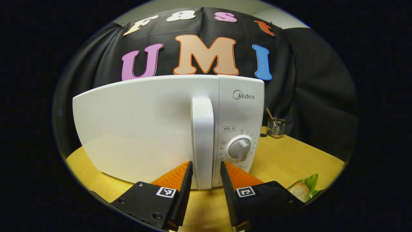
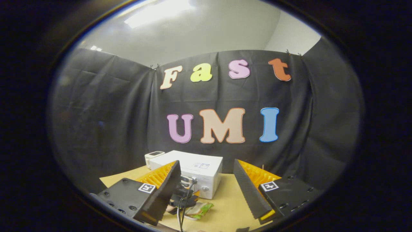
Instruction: Open the microwave oven with the left hand, put the food in, and close the microwave oven.
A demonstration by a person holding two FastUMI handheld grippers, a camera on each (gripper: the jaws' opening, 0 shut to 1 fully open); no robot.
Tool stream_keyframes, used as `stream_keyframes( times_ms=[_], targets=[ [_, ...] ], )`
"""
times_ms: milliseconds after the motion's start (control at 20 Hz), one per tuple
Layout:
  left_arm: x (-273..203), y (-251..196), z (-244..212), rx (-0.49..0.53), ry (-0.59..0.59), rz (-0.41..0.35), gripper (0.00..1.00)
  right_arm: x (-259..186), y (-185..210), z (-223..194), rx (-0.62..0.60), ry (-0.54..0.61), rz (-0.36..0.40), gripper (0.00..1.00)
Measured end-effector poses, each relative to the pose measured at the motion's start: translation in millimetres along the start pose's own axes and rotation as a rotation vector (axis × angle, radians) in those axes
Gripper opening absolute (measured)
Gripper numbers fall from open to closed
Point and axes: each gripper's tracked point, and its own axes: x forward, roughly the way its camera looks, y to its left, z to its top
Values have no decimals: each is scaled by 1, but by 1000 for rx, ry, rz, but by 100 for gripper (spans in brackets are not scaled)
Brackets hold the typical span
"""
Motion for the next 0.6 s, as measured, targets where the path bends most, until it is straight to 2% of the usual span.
stream_keyframes(
  times_ms=[50, 100, 200, 350, 500, 550, 600],
  targets=[
    [0, -3, -2, 5, 10, -11, 53, 0, -1, -2, 0, -1, -3, 96],
    [2, 5, -1, 25, 7, 30, 53, 2, -4, -4, 5, 0, -8, 96],
    [-1, 9, 0, 23, 9, 43, 27, 2, -9, -11, 26, 10, -6, 96],
    [0, 9, 2, 16, 4, 37, 28, 6, -15, -18, 56, 18, -7, 96],
    [-1, 9, -4, 19, 12, 28, 24, 9, -18, -27, 62, 37, -8, 96],
    [-1, 10, -2, 17, 6, 27, 24, 9, -17, -30, 67, 41, -3, 100],
    [-2, 10, -4, 10, 7, 25, 23, 10, -15, -30, 70, 44, 3, 96]
  ],
)
